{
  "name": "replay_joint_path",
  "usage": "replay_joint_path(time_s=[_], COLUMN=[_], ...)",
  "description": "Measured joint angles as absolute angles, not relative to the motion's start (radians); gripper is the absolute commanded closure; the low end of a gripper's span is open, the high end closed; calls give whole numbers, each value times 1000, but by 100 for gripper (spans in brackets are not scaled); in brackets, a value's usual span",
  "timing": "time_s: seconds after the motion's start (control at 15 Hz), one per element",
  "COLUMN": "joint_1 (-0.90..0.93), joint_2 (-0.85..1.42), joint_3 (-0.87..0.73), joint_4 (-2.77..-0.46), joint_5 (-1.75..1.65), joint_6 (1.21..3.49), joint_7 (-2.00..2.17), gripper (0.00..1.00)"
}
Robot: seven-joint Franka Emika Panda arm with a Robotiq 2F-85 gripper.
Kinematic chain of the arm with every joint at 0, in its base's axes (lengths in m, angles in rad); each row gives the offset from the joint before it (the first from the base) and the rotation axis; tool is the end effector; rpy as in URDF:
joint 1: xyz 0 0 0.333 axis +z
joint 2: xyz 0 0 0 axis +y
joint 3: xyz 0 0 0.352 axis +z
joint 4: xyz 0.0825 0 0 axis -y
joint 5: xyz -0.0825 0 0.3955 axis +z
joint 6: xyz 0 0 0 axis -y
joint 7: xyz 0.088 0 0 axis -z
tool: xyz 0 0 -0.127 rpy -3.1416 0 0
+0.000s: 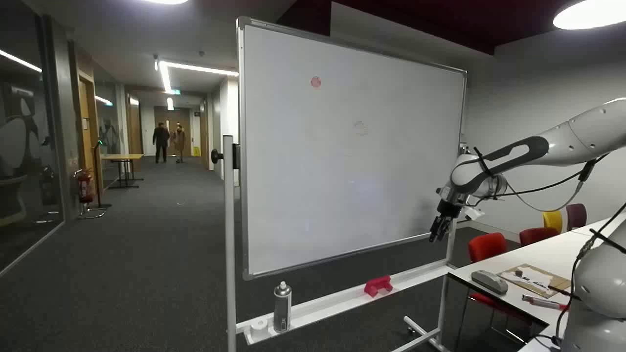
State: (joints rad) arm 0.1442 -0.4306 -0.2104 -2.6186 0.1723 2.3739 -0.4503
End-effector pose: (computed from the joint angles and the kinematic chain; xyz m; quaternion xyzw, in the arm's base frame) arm 0.4086 -0.0222 0.4141 -0.9806 -0.1388 -0.1098 0.0838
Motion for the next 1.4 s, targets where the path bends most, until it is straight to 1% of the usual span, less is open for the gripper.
replay_joint_path(time_s=[0.53, 0.8, 1.07, 1.4], joint_1=[143, 110, -11, -208], joint_2=[-431, -430, -429, -408], joint_3=[-209, -208, -232, -319], joint_4=[-2619, -2622, -2656, -2686], joint_5=[172, 173, 129, -102], joint_6=[2374, 2374, 2374, 2372], joint_7=[-450, -402, -380, -393], gripper=[0, 0, 0, 0])
